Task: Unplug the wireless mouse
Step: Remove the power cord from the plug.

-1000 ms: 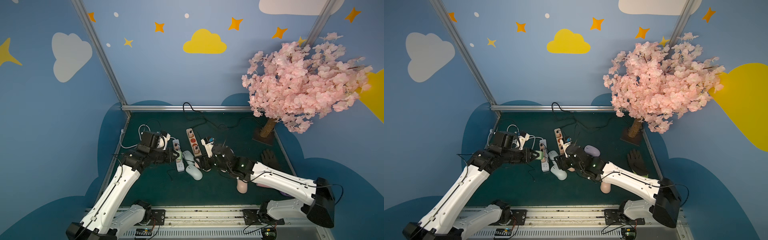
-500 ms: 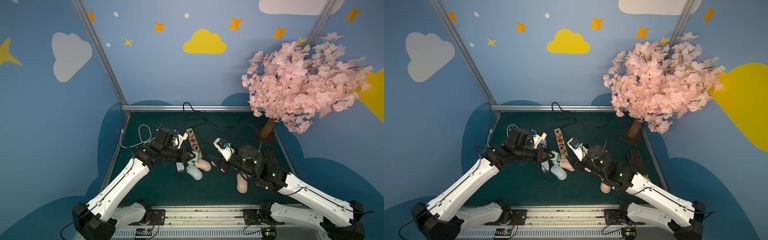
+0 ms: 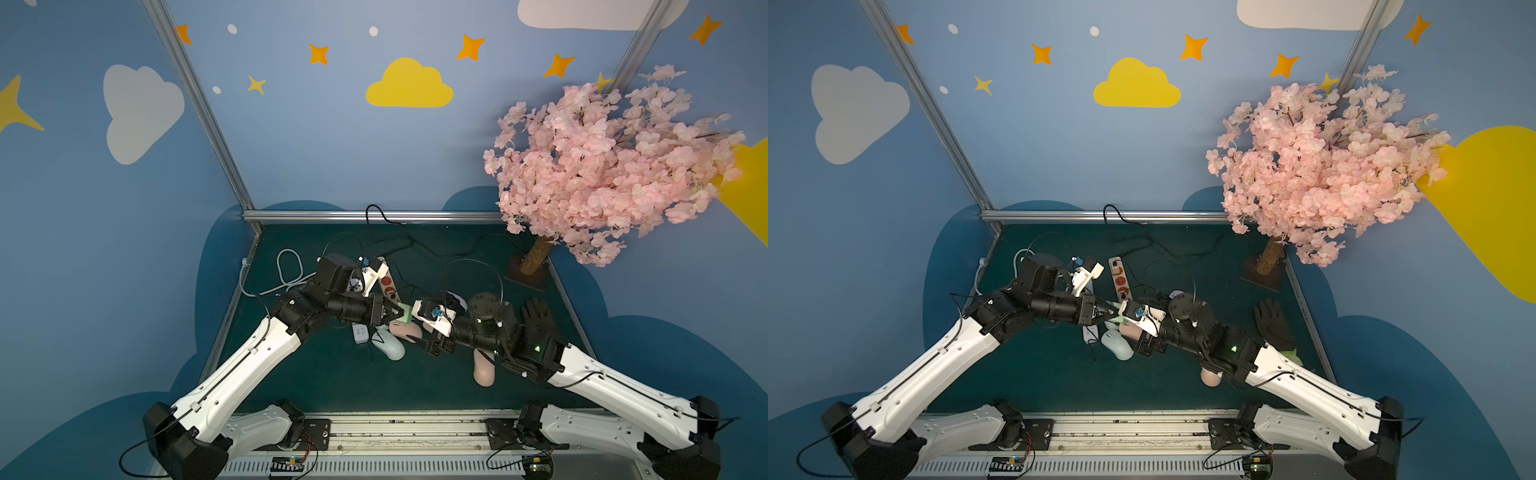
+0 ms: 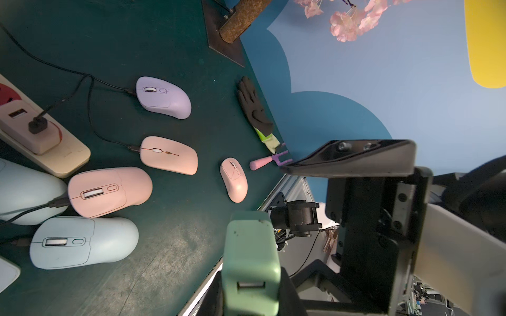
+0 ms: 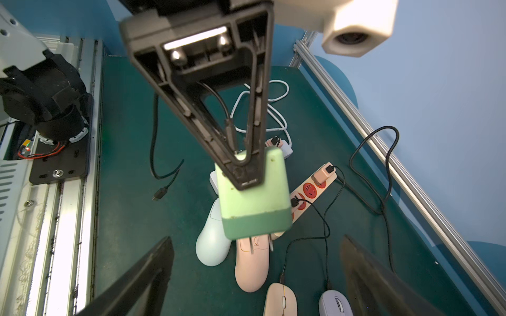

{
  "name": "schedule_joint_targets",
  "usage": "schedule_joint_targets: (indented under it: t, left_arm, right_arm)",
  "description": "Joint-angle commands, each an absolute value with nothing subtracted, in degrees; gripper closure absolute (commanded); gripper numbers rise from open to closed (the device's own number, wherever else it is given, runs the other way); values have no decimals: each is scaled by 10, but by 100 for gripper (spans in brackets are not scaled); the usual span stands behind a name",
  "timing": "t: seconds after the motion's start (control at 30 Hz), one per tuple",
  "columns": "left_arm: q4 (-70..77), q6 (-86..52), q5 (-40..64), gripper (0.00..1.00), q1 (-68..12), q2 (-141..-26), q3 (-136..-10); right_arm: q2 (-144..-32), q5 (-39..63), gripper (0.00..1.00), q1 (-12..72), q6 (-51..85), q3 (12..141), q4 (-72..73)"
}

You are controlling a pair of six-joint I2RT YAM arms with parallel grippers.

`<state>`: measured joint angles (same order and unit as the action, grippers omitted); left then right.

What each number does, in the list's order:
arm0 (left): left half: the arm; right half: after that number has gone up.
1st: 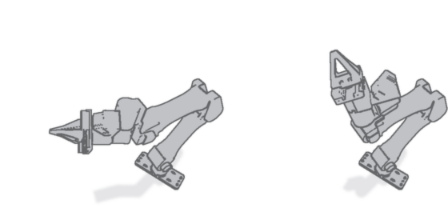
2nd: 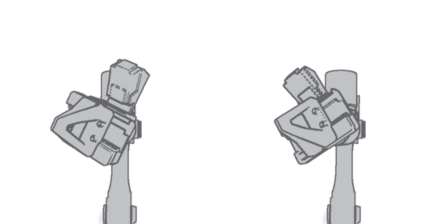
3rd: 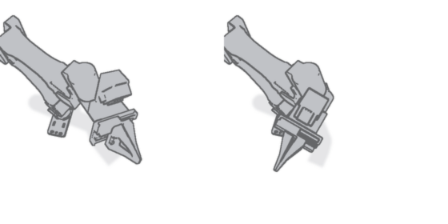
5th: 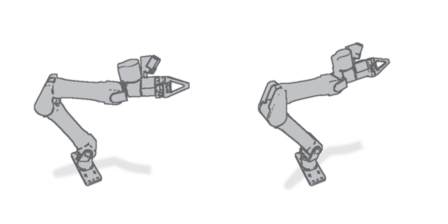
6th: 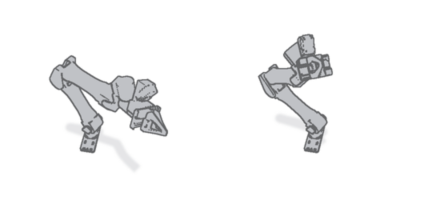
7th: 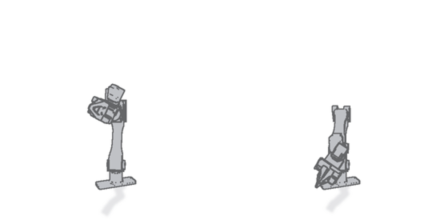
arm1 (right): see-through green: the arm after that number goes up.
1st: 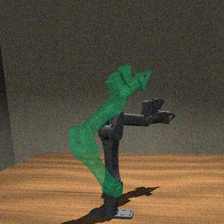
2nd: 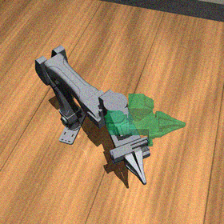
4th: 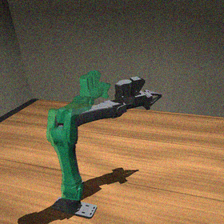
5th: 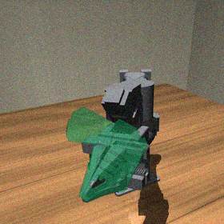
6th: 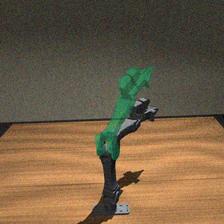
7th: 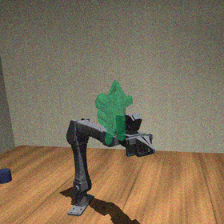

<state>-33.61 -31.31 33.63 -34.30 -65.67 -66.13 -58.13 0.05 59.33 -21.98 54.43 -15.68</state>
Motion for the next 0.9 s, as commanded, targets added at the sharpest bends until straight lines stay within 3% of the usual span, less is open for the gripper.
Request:
schedule_joint_targets:
  t: [0.0,0.23,0.57,0.6,0.7,0.73,0.8,0.87]
  left_arm:
    - [-320,-302,360,96,-350,-654,-670]
    - [-316,-302,361,96,-355,-661,-668]
    - [-317,-301,354,96,-355,-661,-667]
    - [-317,-301,352,93,-355,-660,-668]
    - [-318,-296,335,61,-355,-649,-668]
    - [-320,-294,329,55,-354,-644,-668]
    - [-330,-287,318,47,-352,-637,-670]
    - [-346,-278,311,47,-349,-632,-673]
  right_arm:
    - [-602,7,7,590,-233,570,-139]
    - [-634,9,19,591,-225,588,-117]
    - [-630,14,65,592,-213,582,-119]
    - [-629,13,70,592,-211,581,-118]
    - [-622,3,77,592,-206,575,-120]
    - [-620,0,78,592,-205,571,-120]
    - [-614,-11,78,592,-202,565,-123]
    - [-607,-22,78,591,-198,558,-126]
